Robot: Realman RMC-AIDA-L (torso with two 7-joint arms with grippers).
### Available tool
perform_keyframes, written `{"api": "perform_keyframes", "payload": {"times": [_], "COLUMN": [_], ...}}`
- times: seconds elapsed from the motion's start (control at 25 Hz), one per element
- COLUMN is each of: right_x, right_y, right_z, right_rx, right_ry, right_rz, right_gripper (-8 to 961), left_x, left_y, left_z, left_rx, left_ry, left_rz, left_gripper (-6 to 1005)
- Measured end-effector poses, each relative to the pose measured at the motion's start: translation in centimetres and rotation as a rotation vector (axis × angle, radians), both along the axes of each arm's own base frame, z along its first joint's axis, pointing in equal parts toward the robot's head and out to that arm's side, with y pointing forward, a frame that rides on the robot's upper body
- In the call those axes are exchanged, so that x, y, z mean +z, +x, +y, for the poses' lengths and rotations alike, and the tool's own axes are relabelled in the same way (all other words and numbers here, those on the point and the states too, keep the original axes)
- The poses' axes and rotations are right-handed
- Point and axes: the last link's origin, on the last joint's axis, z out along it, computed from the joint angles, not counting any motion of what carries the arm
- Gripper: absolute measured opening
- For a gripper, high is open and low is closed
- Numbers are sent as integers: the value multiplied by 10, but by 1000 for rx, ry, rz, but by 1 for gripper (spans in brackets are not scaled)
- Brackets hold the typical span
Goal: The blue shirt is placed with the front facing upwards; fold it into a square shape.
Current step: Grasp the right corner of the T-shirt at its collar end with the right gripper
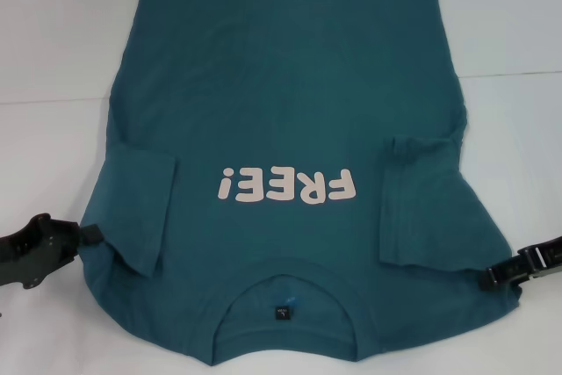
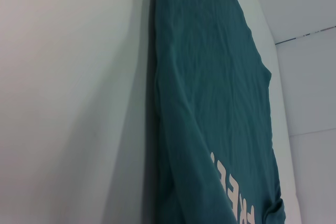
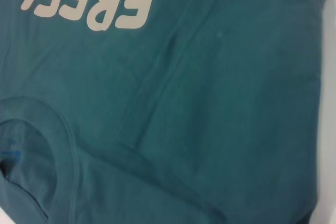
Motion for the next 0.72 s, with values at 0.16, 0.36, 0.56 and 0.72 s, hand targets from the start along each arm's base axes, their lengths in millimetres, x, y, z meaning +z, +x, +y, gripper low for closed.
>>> {"api": "perform_keyframes", "payload": {"times": [0.16,0.36,0.56,0.72], "right_x": [-4,-9,-11,-11], "right_y": [-4,-9,-11,-12], "right_z": [2,5,7,8], "right_rx": [4,14,12,0], "right_ry": [1,1,6,12], "right_rz": [6,13,22,25], "right_gripper": [727,695,662,636], "left_x": [0,0,-1,-1], "left_y": [0,0,0,0], "left_z": [0,0,0,0], "left_rx": [0,1,1,1], "left_ry": [0,0,0,0], "left_rz": [0,0,0,0], "left_gripper": [33,33,34,34]}}
